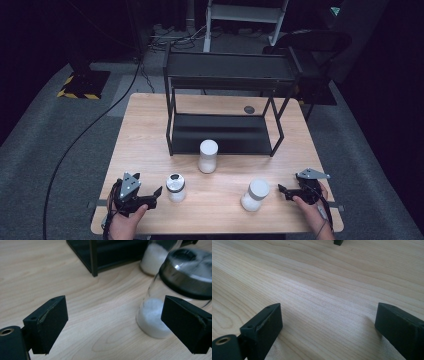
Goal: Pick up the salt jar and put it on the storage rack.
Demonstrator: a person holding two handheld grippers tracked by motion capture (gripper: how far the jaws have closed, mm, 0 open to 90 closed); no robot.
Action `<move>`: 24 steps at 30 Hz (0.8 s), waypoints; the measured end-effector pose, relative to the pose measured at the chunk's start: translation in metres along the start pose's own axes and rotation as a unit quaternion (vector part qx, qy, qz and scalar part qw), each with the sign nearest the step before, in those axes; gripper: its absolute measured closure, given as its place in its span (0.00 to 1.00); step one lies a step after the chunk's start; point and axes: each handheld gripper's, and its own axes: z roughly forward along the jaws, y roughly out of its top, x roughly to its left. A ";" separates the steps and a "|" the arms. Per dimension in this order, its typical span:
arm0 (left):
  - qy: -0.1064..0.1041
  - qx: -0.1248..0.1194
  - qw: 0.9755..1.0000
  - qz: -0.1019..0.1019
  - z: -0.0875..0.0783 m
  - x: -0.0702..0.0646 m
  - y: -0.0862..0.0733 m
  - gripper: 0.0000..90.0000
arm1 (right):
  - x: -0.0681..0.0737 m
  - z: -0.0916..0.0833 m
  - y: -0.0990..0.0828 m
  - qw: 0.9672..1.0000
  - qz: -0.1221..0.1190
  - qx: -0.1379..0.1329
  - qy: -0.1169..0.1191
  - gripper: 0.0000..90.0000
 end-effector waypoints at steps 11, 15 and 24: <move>-0.014 -0.049 0.999 0.004 -0.011 -0.005 -0.003 0.08 | 0.000 0.000 0.000 1.000 0.000 0.000 0.000 0.08; -0.017 -0.057 0.998 0.006 -0.013 -0.005 -0.003 0.08 | 0.000 0.000 0.000 1.000 0.000 0.000 0.000 0.08; -0.026 -0.076 0.997 0.009 -0.017 -0.009 0.000 0.08 | 0.000 0.000 0.000 1.000 0.000 0.000 0.000 0.08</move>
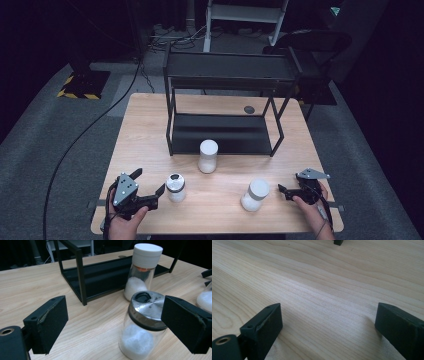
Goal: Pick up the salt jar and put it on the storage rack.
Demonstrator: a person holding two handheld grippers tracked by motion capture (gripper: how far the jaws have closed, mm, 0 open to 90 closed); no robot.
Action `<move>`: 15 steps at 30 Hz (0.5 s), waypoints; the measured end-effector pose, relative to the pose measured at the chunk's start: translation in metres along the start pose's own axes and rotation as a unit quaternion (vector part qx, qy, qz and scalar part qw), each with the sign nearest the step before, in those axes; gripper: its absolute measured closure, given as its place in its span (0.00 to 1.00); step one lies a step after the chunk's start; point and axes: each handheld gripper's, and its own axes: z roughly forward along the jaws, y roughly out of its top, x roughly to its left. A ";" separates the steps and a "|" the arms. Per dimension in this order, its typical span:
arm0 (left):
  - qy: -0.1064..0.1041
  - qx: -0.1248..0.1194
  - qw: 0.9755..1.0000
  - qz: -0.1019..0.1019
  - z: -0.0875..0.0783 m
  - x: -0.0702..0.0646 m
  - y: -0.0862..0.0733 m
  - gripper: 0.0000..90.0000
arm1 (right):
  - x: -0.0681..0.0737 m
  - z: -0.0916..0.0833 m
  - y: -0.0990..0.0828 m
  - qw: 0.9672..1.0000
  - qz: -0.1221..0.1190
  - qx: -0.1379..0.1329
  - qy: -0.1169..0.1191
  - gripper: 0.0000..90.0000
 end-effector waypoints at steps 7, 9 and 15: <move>-0.014 -0.003 1.000 0.004 0.004 -0.006 0.005 0.08 | 0.000 0.000 0.000 1.000 0.000 0.000 0.000 0.08; -0.017 -0.002 1.000 0.004 0.005 -0.008 0.007 0.08 | 0.000 0.000 0.000 1.000 0.000 0.000 0.000 0.08; -0.027 0.001 1.000 0.006 0.010 -0.012 0.013 0.08 | 0.000 0.000 0.000 1.000 0.000 0.000 0.000 0.08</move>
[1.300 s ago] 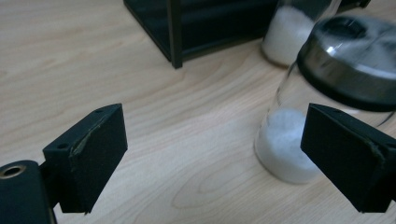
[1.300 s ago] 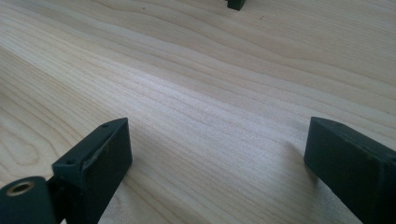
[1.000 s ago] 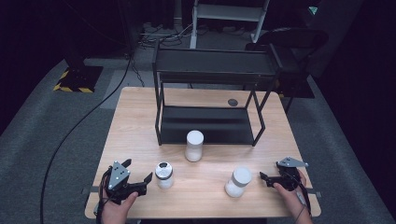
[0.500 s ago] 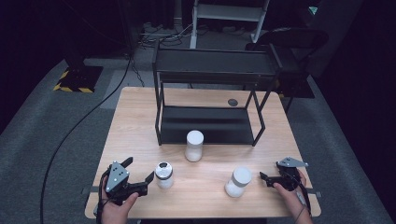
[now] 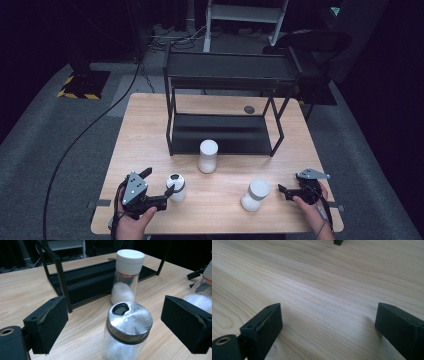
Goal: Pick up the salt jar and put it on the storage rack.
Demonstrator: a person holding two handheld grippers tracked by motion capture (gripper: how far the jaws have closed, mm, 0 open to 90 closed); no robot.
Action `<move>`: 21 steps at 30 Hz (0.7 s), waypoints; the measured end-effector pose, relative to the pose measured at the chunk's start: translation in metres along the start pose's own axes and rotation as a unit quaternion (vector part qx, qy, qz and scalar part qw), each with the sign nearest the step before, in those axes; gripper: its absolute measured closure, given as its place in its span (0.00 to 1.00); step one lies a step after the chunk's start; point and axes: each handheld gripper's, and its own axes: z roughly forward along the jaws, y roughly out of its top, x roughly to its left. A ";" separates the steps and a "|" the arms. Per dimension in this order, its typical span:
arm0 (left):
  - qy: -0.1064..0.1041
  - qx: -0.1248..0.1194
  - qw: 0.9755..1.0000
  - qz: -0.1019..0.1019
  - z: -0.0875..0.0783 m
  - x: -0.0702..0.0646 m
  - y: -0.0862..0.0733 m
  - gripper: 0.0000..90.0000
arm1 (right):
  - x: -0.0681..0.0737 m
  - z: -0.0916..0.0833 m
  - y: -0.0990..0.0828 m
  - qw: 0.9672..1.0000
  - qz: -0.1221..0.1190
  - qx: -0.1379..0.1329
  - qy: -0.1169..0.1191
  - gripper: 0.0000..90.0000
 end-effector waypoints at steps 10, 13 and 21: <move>-0.012 0.003 1.000 0.005 0.010 -0.007 0.008 0.08 | 0.000 0.000 0.000 1.000 0.000 0.000 0.000 0.08; -0.018 0.003 1.000 0.009 0.012 -0.008 0.011 0.08 | 0.000 0.000 0.000 1.000 0.000 0.000 0.000 0.08; -0.022 0.010 1.000 0.008 0.021 -0.010 0.012 0.08 | 0.000 0.000 0.000 1.000 0.000 0.000 0.000 0.08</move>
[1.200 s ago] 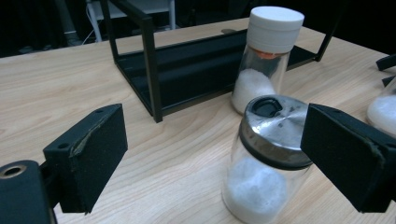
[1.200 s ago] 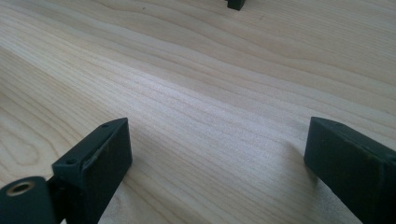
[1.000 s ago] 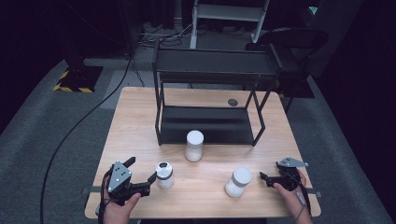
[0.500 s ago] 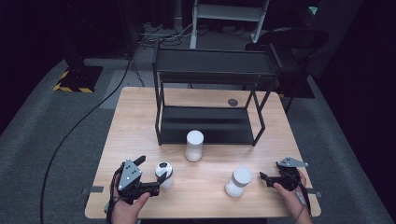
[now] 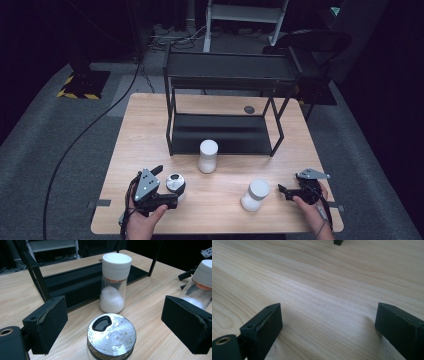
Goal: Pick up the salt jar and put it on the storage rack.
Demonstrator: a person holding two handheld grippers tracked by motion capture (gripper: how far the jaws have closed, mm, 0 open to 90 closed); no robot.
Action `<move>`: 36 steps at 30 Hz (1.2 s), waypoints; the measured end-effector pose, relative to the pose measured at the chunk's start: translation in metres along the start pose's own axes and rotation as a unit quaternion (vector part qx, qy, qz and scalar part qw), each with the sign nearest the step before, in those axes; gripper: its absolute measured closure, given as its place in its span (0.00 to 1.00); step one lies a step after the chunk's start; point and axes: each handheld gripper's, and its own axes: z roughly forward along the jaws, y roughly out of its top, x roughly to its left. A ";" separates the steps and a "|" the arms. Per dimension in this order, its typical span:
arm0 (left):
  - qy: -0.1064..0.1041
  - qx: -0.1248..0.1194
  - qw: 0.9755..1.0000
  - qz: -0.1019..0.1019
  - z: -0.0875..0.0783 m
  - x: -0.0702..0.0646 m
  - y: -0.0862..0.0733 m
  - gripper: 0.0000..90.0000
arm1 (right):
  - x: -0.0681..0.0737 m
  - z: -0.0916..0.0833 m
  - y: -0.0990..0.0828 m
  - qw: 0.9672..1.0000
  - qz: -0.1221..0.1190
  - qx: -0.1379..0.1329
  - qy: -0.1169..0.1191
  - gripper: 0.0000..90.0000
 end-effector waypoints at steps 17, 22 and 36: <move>0.005 0.040 0.999 -0.022 0.024 0.006 -0.017 0.06 | 0.000 0.000 0.000 1.000 0.000 0.000 0.000 0.08; 0.005 0.054 0.998 -0.022 0.028 0.006 -0.018 0.07 | 0.000 0.000 0.000 1.000 -0.001 0.000 0.000 0.08; 0.004 0.091 0.996 -0.019 0.038 0.004 -0.018 0.13 | 0.000 0.000 0.000 1.000 -0.001 0.000 0.000 0.08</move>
